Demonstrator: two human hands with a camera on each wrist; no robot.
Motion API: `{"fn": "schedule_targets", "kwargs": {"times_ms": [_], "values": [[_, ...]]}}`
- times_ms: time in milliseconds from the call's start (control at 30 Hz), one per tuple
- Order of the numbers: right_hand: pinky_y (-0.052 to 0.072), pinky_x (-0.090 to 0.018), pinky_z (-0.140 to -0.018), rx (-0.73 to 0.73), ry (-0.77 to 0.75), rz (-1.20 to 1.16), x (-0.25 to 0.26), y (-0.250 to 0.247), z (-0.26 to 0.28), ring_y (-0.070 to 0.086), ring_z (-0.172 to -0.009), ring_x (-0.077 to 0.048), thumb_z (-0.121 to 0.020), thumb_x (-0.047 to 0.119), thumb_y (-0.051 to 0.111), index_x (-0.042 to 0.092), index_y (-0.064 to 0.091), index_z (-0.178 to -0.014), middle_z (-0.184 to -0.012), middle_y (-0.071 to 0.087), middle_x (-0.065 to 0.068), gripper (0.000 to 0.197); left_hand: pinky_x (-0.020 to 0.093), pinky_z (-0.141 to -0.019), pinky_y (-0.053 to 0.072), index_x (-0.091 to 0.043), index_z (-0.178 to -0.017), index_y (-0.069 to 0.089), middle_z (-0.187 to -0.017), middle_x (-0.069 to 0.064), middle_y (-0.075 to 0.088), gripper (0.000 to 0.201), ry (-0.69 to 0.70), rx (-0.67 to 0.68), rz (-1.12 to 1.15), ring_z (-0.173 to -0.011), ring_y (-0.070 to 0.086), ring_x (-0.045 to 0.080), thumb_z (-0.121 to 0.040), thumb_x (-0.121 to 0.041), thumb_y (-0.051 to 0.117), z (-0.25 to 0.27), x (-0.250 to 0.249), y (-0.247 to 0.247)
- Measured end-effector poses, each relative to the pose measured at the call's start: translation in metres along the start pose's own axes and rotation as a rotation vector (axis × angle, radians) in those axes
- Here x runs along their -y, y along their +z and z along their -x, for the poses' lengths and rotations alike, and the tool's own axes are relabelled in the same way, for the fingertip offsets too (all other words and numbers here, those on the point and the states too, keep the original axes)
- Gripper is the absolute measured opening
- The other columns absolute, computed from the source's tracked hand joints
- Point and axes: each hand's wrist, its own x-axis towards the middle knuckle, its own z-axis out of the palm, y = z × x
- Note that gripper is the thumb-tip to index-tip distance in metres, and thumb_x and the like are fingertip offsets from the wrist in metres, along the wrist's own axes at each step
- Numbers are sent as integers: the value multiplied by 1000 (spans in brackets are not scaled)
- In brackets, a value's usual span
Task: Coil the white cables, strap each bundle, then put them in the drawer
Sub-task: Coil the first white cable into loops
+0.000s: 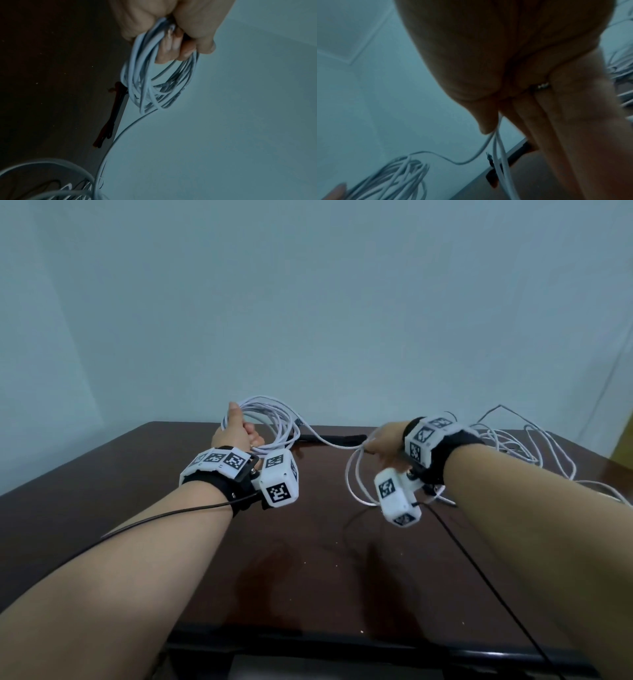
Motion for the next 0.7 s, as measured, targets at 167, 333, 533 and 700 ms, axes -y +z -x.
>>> {"fn": "schedule_targets", "kwargs": {"times_ms": [167, 333, 533, 700], "values": [[41, -18, -38, -28, -108, -245, -7, 24, 5, 56, -48, -14, -88, 22, 64, 6, 65, -81, -73, 67, -9, 17, 17, -36, 25, -14, -66, 40, -43, -7, 40, 44, 16, 30, 47, -32, 28, 8, -94, -45, 52, 3, 0, 4], [49, -31, -73, -472, -275, -128, -6, 45, -17, 57, -84, -22, -74, 15, 70, 15, 50, -107, -93, 56, -3, 39, 16, -35, 25, -15, -65, 38, -41, -8, 39, 45, 30, 70, 76, -31, 27, 7, -94, -46, 50, 6, -10, 7], [48, -30, -76, -295, -50, 340, -13, 47, -24, 60, -90, -26, -91, 29, 53, 13, 66, -107, -111, 65, -10, 26, 16, -36, 27, -15, -62, 37, -43, -7, 39, 48, 24, 66, 112, -31, 29, 8, -93, -51, 49, -6, -27, -2], [50, -30, -69, -382, -64, 383, -5, 37, -22, 60, -77, -24, -89, 28, 52, 8, 69, -89, -86, 65, -9, 26, 16, -35, 25, -15, -63, 37, -43, -7, 40, 45, 41, 48, 111, -32, 27, 7, -95, -44, 50, -2, -22, -3]]}}
